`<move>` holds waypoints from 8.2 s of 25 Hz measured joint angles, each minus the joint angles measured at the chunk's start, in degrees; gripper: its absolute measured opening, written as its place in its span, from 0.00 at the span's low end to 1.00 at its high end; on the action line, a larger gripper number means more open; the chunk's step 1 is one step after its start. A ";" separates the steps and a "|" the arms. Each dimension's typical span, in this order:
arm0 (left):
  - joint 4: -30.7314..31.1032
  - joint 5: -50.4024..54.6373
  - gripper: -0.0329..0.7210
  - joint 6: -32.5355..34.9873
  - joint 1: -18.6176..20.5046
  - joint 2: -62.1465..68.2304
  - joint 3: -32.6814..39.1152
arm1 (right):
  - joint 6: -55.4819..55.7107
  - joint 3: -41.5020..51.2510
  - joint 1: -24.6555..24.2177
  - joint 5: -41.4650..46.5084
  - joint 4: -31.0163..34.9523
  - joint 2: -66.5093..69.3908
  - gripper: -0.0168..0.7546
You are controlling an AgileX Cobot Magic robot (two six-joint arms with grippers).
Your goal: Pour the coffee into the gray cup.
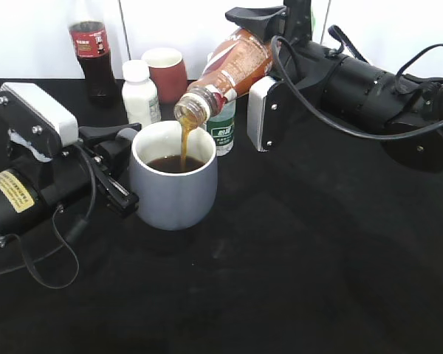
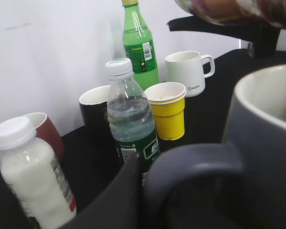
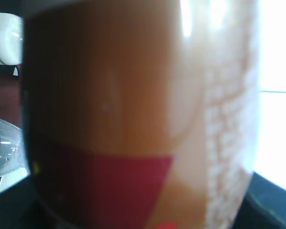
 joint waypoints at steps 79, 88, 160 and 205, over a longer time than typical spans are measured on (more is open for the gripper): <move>-20.02 -2.84 0.51 -0.04 23.85 28.11 -20.75 | 84.37 0.00 0.00 1.45 2.61 -0.05 0.68; -20.19 -2.95 0.50 -0.04 16.92 3.20 0.05 | 86.87 0.00 0.00 4.91 4.99 -0.05 0.68; -11.88 135.93 0.75 -5.88 10.16 -72.42 -26.39 | 79.62 0.55 -11.16 120.44 30.03 -72.20 0.75; -10.10 127.20 0.70 -6.31 27.78 -99.24 -5.86 | 79.76 22.98 -25.47 118.89 27.52 -107.70 0.69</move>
